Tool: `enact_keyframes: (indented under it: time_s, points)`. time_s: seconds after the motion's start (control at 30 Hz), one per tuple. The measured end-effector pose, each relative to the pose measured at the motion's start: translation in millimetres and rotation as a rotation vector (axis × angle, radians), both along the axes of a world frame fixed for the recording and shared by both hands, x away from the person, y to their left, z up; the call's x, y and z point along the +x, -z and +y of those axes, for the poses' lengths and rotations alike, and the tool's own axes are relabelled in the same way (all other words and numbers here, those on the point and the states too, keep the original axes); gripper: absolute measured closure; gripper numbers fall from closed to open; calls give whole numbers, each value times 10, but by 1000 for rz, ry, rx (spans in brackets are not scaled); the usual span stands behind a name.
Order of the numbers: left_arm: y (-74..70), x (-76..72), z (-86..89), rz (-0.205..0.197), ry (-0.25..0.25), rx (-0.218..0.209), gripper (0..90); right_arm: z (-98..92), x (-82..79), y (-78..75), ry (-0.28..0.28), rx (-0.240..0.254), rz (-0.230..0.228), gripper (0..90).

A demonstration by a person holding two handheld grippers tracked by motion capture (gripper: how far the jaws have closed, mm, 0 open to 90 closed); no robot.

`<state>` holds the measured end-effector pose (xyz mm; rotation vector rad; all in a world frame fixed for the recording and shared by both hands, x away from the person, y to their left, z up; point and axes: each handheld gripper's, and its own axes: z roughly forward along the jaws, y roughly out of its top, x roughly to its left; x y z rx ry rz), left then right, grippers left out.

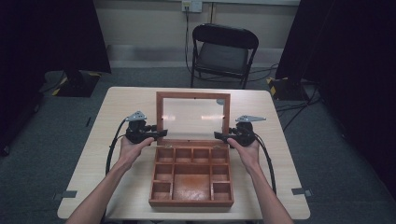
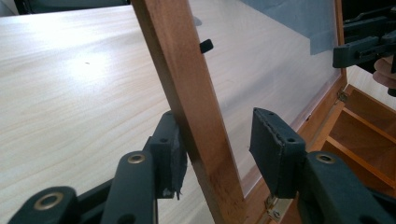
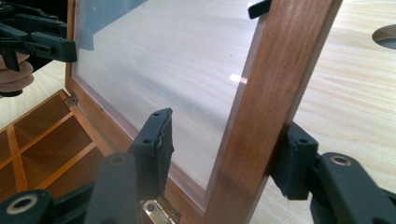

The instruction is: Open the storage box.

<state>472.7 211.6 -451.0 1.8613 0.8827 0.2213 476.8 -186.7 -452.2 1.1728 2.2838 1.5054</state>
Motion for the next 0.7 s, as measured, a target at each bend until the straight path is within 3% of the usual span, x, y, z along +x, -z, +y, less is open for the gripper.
enact_keyframes:
  time_s: [0.33, 0.7]
  points:
    - [77, 29, 21, 26, -11, 17, 494, 32, 45, 86, 18, -9, 28, 364]
    - [167, 55, 44, 57, -23, 7, 461, 38, 74, 156, 37, -23, 57, 300]
